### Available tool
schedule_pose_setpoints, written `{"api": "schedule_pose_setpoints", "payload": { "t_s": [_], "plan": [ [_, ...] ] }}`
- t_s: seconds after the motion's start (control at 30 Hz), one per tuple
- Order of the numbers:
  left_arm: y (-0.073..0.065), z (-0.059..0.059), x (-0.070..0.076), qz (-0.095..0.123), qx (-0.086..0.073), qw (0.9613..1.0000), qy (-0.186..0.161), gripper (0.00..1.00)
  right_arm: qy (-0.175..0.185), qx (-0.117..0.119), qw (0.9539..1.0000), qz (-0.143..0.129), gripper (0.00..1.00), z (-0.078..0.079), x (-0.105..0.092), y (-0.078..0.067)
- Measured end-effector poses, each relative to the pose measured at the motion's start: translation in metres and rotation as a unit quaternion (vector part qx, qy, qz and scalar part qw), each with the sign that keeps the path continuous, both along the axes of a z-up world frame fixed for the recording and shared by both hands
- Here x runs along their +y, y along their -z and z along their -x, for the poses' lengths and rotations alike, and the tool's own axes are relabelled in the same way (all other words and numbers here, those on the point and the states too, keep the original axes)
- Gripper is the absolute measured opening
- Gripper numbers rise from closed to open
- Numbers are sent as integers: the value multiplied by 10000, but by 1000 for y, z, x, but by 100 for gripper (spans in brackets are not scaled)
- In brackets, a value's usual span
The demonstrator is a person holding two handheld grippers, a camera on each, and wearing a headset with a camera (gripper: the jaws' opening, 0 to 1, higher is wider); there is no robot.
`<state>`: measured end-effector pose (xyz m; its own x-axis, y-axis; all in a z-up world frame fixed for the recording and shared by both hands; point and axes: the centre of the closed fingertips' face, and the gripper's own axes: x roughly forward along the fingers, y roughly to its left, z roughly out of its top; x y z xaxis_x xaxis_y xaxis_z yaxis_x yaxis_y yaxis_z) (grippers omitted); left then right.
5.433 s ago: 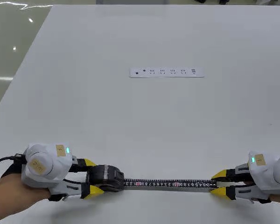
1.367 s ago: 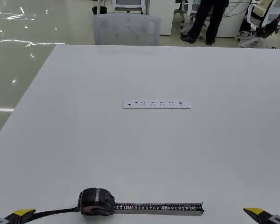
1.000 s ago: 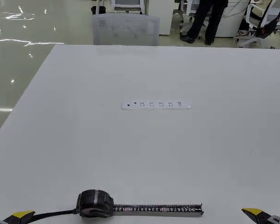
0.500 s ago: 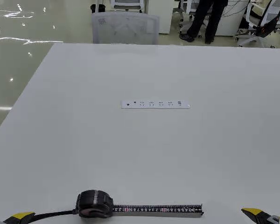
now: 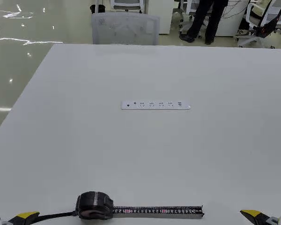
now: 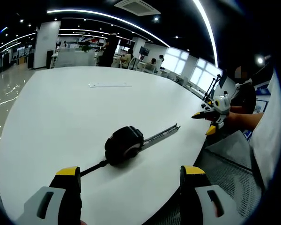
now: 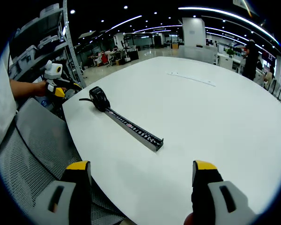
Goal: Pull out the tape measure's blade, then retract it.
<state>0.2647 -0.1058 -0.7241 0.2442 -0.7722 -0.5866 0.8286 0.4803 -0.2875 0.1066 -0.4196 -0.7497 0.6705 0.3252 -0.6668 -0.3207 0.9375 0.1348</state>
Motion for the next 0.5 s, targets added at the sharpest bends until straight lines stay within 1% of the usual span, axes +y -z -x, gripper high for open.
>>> {"api": "schedule_pose_setpoints", "payload": {
  "t_s": [0.13,0.33,0.5],
  "plan": [
    [3,0,-8,3,30,10000,-1,84,-63,46,10000,-31,90,0,3,2],
    [5,2,-21,2,115,9999,18,83,-58,89,9999,-52,90,-1,1,6],
    [10,-1,-29,-40,156,9999,-11,83,-69,91,9999,-57,90,-2,1,6]
  ]
}}
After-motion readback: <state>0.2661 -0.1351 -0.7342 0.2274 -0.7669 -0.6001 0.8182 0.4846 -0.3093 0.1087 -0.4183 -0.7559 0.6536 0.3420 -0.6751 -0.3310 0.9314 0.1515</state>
